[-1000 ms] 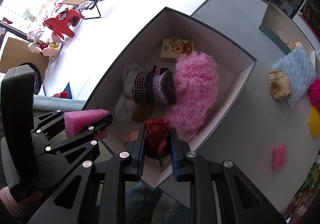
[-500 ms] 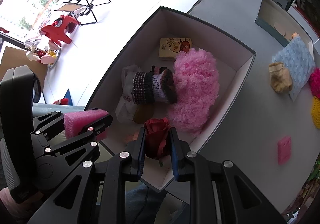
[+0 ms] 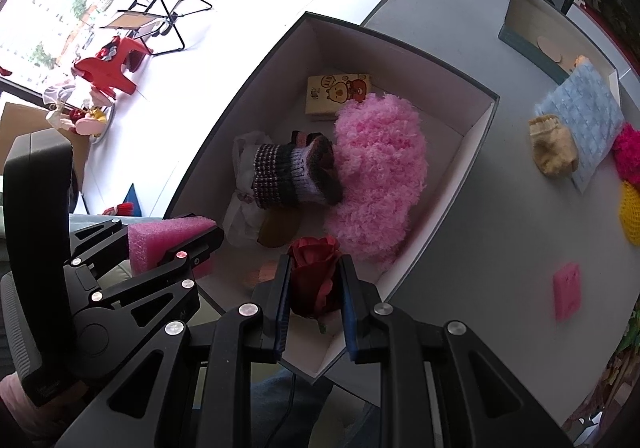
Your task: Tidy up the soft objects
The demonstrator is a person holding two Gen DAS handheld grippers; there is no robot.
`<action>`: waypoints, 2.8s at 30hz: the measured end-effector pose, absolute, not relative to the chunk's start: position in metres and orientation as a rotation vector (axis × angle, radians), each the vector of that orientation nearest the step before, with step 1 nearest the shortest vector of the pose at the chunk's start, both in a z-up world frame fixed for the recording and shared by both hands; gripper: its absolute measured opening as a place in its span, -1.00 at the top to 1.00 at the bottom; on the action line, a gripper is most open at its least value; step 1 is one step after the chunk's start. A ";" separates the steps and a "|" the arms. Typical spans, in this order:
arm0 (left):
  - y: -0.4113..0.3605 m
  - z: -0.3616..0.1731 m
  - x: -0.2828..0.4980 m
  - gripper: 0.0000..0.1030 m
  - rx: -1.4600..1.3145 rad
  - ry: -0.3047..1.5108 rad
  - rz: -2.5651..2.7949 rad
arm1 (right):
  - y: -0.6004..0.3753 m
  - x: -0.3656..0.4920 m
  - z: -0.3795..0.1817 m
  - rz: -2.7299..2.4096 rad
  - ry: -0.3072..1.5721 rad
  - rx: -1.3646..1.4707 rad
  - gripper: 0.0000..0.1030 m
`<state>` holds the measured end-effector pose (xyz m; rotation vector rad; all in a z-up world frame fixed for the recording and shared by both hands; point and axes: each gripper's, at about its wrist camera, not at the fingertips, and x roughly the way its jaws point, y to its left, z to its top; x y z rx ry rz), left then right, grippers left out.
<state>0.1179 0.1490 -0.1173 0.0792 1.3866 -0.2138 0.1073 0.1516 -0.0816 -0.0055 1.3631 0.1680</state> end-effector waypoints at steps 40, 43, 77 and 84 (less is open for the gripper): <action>0.146 -0.132 0.123 0.50 0.090 1.407 -0.206 | 0.164 0.117 -0.102 0.172 1.421 -0.057 0.48; 0.153 -0.130 0.123 -0.45 0.069 1.397 -0.176 | 0.163 0.117 -0.103 0.171 1.429 -0.047 0.11; 0.166 -0.085 0.117 -0.98 0.080 1.296 -0.107 | 0.131 0.102 -0.054 0.029 1.288 0.020 -0.99; 0.166 -0.084 0.115 -0.98 0.085 1.293 -0.114 | 0.135 0.101 -0.052 0.034 1.281 0.008 -0.99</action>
